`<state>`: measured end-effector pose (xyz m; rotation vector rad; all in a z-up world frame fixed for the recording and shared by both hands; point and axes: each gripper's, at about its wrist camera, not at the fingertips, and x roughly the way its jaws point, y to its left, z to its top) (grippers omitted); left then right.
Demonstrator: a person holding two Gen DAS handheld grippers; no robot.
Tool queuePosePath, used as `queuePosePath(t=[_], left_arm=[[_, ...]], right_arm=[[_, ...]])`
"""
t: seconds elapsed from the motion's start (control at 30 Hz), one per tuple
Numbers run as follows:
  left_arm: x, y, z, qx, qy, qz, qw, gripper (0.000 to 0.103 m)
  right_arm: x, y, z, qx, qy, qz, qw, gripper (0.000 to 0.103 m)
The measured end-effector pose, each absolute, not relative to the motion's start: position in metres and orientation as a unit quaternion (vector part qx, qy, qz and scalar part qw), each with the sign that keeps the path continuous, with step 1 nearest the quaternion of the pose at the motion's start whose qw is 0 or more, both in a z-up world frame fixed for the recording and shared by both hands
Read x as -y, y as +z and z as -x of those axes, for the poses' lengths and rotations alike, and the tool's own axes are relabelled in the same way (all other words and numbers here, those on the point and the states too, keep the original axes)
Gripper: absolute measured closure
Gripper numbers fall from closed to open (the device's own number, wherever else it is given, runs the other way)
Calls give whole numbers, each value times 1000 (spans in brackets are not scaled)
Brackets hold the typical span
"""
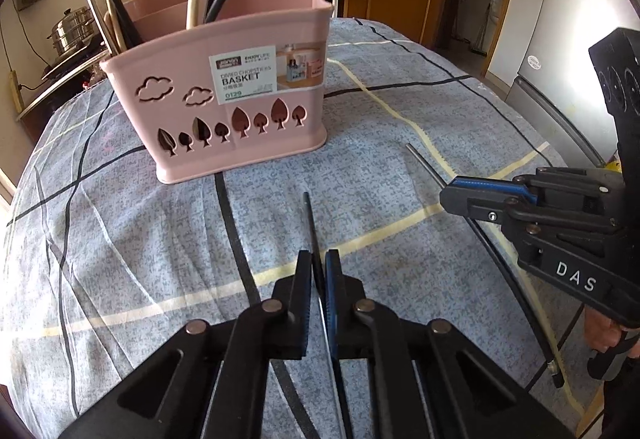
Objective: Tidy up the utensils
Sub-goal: 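Close the left gripper on a black chopstick while the right gripper grasps the other, then lift the black chopstick with the left gripper to the basket while the right gripper carries its own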
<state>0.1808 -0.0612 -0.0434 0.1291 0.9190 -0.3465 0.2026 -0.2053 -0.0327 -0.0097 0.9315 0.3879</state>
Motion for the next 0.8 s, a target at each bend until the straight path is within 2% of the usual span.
queuePosePath(t=[0.5, 0.8], left_arm=[[24, 80, -152, -317, -206, -26, 925, 98], [4, 108, -141, -277, -200, -17, 940, 98]], right_arm=[[222, 70, -173, -324, 214, -26, 921, 98], [230, 108, -160, -271, 216, -29, 937, 98]])
